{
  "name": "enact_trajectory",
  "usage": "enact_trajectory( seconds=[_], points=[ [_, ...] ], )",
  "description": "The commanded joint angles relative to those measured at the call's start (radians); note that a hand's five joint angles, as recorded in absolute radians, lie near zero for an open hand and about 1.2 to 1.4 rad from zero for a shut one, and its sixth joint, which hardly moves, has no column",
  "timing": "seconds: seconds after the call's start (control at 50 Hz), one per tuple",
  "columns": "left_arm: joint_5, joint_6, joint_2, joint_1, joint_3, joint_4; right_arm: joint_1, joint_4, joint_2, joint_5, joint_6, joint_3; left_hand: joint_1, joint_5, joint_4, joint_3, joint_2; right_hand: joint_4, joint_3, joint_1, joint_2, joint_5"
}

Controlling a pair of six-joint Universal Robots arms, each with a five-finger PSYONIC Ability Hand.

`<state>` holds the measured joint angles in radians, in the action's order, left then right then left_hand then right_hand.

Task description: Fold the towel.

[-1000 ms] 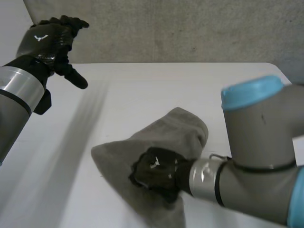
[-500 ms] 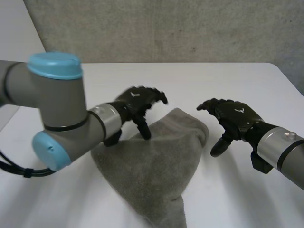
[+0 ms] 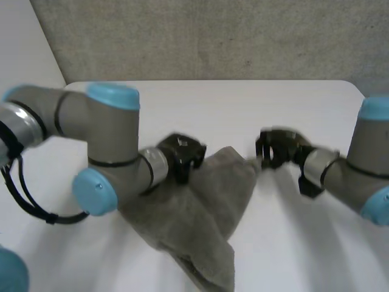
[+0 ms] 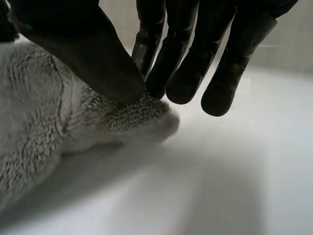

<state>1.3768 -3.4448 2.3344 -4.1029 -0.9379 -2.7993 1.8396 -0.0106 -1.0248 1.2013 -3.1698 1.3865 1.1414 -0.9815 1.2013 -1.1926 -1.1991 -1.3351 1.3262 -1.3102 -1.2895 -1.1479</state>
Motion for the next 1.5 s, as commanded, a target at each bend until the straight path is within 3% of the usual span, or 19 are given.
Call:
enact_trajectory(
  seconds=[0.02,0.16,0.18,0.2,0.22,0.24,0.32,0.4,0.5,0.54,0.66,0.72,0.76,0.86,1.02,1.1,1.22,1.32,1.5],
  points=[
    [0.042,0.154,-0.188,0.001,0.169,-0.054,0.043,0.040,-0.162,-0.005,-0.119,-0.245,0.255,-0.240,0.195,-0.204,-0.197,-0.061,0.070,-0.086,-0.107,-0.074],
    [0.056,0.452,-0.365,-0.013,0.200,-0.152,0.104,0.106,-0.213,-0.002,-0.148,-0.336,0.255,-0.240,0.195,-0.204,-0.197,-0.061,0.070,-0.086,-0.107,-0.074],
    [0.073,0.502,-0.391,-0.019,0.177,-0.167,0.119,0.086,-0.215,-0.002,-0.145,-0.333,0.255,-0.240,0.195,-0.204,-0.197,0.287,-0.278,0.262,0.241,0.274],
    [0.073,0.503,-0.391,-0.019,0.177,-0.167,0.119,0.086,-0.215,-0.002,-0.145,-0.333,0.255,-0.240,0.195,-0.204,-0.197,0.290,-0.281,0.265,0.245,0.277],
    [0.102,0.536,-0.415,-0.040,0.135,-0.173,0.128,0.061,-0.215,-0.003,-0.139,-0.322,0.255,-0.240,0.195,-0.204,-0.197,0.793,-0.784,0.768,0.747,0.780],
    [0.138,0.542,-0.438,-0.083,0.078,-0.172,0.133,0.035,-0.207,-0.005,-0.128,-0.317,0.255,-0.240,0.195,-0.204,-0.197,1.013,-1.004,0.988,0.967,1.000],
    [0.191,0.538,-0.486,-0.182,-0.093,-0.167,0.135,-0.021,-0.173,-0.025,-0.072,-0.271,0.255,-0.240,0.195,-0.204,-0.197,1.094,-1.085,1.069,1.048,1.081],
    [0.191,0.536,-0.562,-0.284,-0.437,-0.187,0.135,-0.048,-0.146,-0.063,-0.003,-0.236,0.255,-0.240,0.195,-0.204,-0.197,1.161,-1.152,1.136,1.115,1.148],
    [0.113,0.500,-0.630,-0.379,-0.759,-0.293,0.130,-0.074,-0.100,-0.101,0.080,-0.210,0.255,-0.240,0.195,-0.204,-0.197,1.161,-1.152,1.136,1.115,1.148],
    [0.035,0.431,-0.658,-0.444,-0.927,-0.363,0.133,-0.081,-0.083,-0.101,0.103,-0.214,0.255,-0.240,0.195,-0.204,-0.197,1.161,-1.152,1.136,1.115,1.148],
    [-0.070,0.265,-0.667,-0.499,-1.055,-0.370,0.138,-0.112,-0.025,-0.098,0.105,-0.256,0.255,-0.240,0.195,-0.204,-0.197,1.161,-1.152,1.136,1.115,1.148],
    [-0.071,0.243,-0.673,-0.499,-1.049,-0.359,0.148,-0.120,-0.011,-0.097,0.105,-0.267,0.255,-0.240,0.195,-0.204,-0.197,1.161,-1.152,1.136,1.115,1.148],
    [-0.073,0.231,-0.719,-0.505,-1.015,-0.341,0.187,-0.126,0.014,-0.095,0.105,-0.285,-0.303,0.317,-0.362,0.354,0.360,1.161,-1.152,1.136,1.115,1.148],
    [-0.079,0.233,-0.786,-0.504,-0.931,-0.336,0.216,-0.137,0.055,-0.077,0.099,-0.305,-0.607,0.622,-0.667,0.659,0.665,1.161,-1.152,1.136,1.115,1.148],
    [-0.073,0.233,-0.796,-0.453,-0.776,-0.339,0.285,-0.160,0.129,0.012,0.094,-0.352,-0.634,0.649,-0.694,0.686,0.692,1.161,-1.152,1.136,1.115,1.148],
    [-0.065,0.228,-0.674,-0.426,-0.652,-0.336,0.303,-0.184,0.190,0.040,0.088,-0.424,-0.623,0.637,-0.683,0.674,0.680,1.161,-1.152,1.136,1.115,1.148],
    [-0.033,0.223,-0.532,-0.418,-0.522,-0.316,0.343,-0.232,0.287,0.041,0.031,-0.580,-0.631,0.646,-0.691,0.683,0.689,1.161,-1.152,1.136,1.115,1.148],
    [-0.013,0.173,-0.353,-0.419,-0.365,-0.218,0.365,-0.343,0.469,0.014,-0.085,-0.879,-0.634,0.649,-0.694,0.686,0.692,1.161,-1.152,1.136,1.115,1.148],
    [-0.007,0.059,-0.250,-0.438,-0.344,-0.147,0.418,-0.381,0.643,-0.020,-0.122,-1.133,-0.661,0.675,-0.721,0.712,0.718,1.161,-1.152,1.136,1.115,1.148]
  ],
)
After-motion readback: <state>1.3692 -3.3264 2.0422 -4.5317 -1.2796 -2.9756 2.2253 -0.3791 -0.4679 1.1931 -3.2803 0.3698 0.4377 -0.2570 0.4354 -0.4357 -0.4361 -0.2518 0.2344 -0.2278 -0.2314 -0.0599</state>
